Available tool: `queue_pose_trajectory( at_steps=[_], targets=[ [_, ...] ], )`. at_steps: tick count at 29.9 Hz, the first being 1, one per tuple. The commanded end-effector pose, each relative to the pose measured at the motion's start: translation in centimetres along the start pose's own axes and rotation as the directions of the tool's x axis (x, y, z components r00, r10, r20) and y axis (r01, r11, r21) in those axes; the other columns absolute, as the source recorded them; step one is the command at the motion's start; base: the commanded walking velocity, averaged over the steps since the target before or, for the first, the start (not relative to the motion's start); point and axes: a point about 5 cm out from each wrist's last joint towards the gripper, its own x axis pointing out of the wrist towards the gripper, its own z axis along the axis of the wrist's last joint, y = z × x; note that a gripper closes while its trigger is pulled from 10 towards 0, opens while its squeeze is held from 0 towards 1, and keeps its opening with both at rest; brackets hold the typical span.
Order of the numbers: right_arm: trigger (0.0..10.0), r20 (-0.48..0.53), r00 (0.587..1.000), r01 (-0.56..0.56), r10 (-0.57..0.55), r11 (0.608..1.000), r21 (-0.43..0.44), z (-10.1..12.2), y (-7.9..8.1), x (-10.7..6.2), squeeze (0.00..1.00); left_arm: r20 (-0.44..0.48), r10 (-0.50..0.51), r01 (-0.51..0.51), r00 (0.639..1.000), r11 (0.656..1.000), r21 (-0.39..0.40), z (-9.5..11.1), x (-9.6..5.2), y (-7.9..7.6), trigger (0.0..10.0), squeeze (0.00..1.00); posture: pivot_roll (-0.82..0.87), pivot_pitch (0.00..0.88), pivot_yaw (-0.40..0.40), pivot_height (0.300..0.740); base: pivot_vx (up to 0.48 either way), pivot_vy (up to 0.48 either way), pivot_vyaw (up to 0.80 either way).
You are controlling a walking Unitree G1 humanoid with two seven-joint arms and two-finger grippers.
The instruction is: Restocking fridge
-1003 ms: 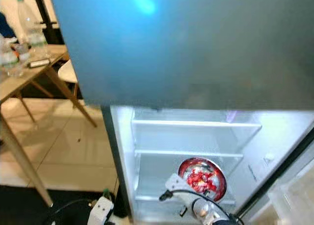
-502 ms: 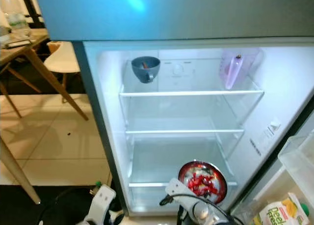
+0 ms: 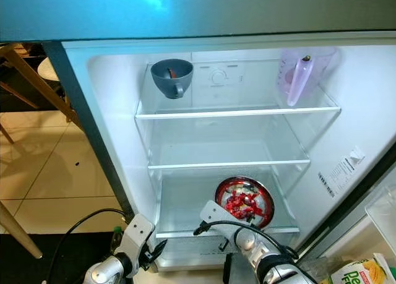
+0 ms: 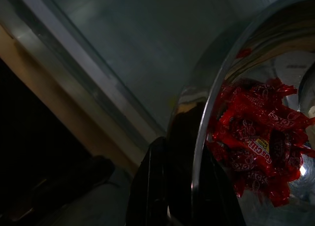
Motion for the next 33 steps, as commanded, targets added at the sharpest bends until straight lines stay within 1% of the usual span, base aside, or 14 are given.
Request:
queue_pose_trajectory(
  at_steps=[1,3,8,11,13,16,19,20,22,24,25,26,31,33],
  targets=[
    [10.0,0.014,1.0,0.005,-0.005,1.0,-0.02,0.8,-0.2,0.2,0.0,0.006,-0.035,0.035,0.999,0.999,0.004,-0.3,-0.1,-0.9,10.0,0.0,0.0,0.094,0.025,0.445,0.0,0.0,0.0],
    [10.0,0.01,1.0,0.011,-0.01,1.0,-0.021,0.9,-0.3,0.2,0.0,0.012,-0.046,0.046,0.999,0.999,0.003,-0.3,-0.1,-1.1,10.0,0.0,0.0,0.1,0.027,0.44,0.0,0.0,0.0],
    [10.0,-0.01,0.998,0.055,-0.055,0.998,-0.004,1.5,-1.9,0.2,0.0,0.045,-0.095,0.094,0.994,0.995,0.024,-0.2,-0.1,-2.1,10.0,0.0,0.01,0.132,0.037,0.415,0.0,0.0,0.0],
    [10.0,-0.012,0.998,0.06,-0.06,0.998,0.013,1.6,-2.1,0.2,0.0,0.053,-0.097,0.096,0.994,0.995,0.026,-0.1,-0.1,-2.2,10.0,0.0,0.02,0.144,0.043,0.41,0.0,0.0,0.0],
    [10.0,-0.022,0.998,0.065,-0.064,0.997,0.038,1.5,-2.1,0.2,0.0,0.079,-0.099,0.097,0.992,0.995,0.027,0.1,-0.2,-2.3,10.0,0.0,0.03,0.179,0.052,0.4,0.0,0.0,0.0],
    [10.0,-0.028,0.997,0.067,-0.066,0.997,0.043,1.4,-2.1,0.2,0.0,0.096,-0.101,0.099,0.99,0.995,0.029,0.2,-0.3,-2.4,10.0,0.0,0.04,0.196,0.056,0.395,0.0,0.0,0.0],
    [10.0,-0.039,0.997,0.074,-0.072,0.996,0.053,1.1,-2.2,0.1,0.0,0.146,-0.097,0.092,0.985,0.995,0.037,0.6,-0.5,-2.6,10.0,0.0,0.05,0.238,0.061,0.385,0.0,0.0,0.0],
    [10.0,-0.039,0.997,0.074,-0.072,0.996,0.053,1.1,-2.2,0.1,0.0,0.146,-0.097,0.092,0.985,0.995,0.037,0.6,-0.5,-2.6,10.0,0.0,0.05,0.238,0.061,0.385,0.0,0.0,0.0],
    [10.0,-0.05,0.993,0.108,-0.105,0.992,0.057,0.9,-3.1,0.0,0.0,0.214,-0.084,0.076,0.973,0.996,0.045,1.6,-0.7,-2.6,10.0,0.0,0.08,0.282,0.07,0.377,0.0,0.0,0.0],
    [10.0,-0.053,0.986,0.163,-0.159,0.983,0.085,0.8,-4.6,-0.3,0.0,0.27,-0.081,0.067,0.959,0.996,0.061,2.5,-1.0,-2.6,10.0,0.0,0.09,0.313,0.075,0.377,0.0,0.0,0.0],
    [10.0,-0.053,0.986,0.163,-0.159,0.983,0.085,0.8,-4.6,-0.3,0.0,0.27,-0.081,0.067,0.959,0.996,0.061,2.5,-1.0,-2.6,10.0,0.0,0.09,0.313,0.075,0.377,0.0,0.0,0.0],
    [10.0,-0.054,0.983,0.181,-0.176,0.978,0.101,0.7,-5.1,-0.4,0.0,0.289,-0.082,0.065,0.954,0.996,0.069,2.9,-1.1,-2.7,10.0,0.0,0.1,0.319,0.077,0.377,0.0,0.0,0.0],
    [10.0,-0.051,0.977,0.211,-0.206,0.971,0.113,0.6,-5.9,-0.6,0.0,0.317,-0.09,0.067,0.944,0.994,0.084,3.5,-1.4,-3.0,10.0,0.0,0.11,0.348,0.084,0.377,0.0,0.0,0.0],
    [10.0,-0.05,0.963,0.268,-0.264,0.954,0.135,0.5,-7.0,-1.0,0.0,0.343,-0.115,0.083,0.932,0.991,0.106,4.3,-1.6,-3.5,10.0,0.0,0.12,0.366,0.091,0.377,0.0,0.0,0.0]
  ],
)
